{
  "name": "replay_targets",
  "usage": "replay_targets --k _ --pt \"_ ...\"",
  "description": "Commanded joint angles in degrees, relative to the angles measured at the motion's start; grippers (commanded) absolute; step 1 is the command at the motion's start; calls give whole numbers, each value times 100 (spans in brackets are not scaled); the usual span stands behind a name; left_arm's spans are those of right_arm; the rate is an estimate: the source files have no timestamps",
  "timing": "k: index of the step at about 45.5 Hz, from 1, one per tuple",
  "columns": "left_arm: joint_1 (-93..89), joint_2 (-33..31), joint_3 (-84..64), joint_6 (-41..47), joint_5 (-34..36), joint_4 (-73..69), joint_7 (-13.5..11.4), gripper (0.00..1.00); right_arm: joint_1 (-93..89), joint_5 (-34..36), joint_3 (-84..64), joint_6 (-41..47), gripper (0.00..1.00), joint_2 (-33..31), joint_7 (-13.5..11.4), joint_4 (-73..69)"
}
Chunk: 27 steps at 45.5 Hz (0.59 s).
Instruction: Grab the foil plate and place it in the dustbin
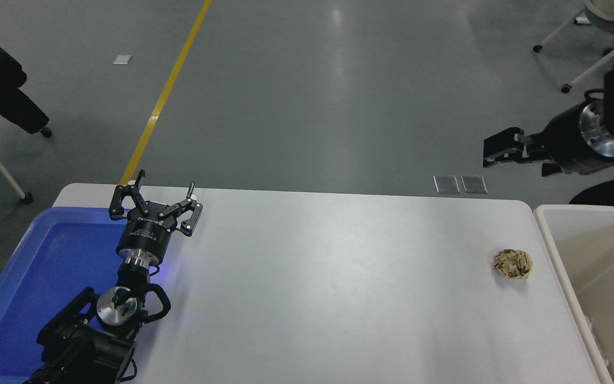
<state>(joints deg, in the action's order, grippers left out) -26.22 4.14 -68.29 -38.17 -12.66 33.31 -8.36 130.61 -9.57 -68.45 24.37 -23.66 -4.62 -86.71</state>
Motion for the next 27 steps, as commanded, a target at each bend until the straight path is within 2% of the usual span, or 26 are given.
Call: replay_targets --k 1,27 --pt "3 0 0 3 0 0 1 99 333 825 -98 516 100 731 14 -188" --pt "3 0 0 3 -9 0 1 99 773 816 -406 982 100 1065 32 -908"
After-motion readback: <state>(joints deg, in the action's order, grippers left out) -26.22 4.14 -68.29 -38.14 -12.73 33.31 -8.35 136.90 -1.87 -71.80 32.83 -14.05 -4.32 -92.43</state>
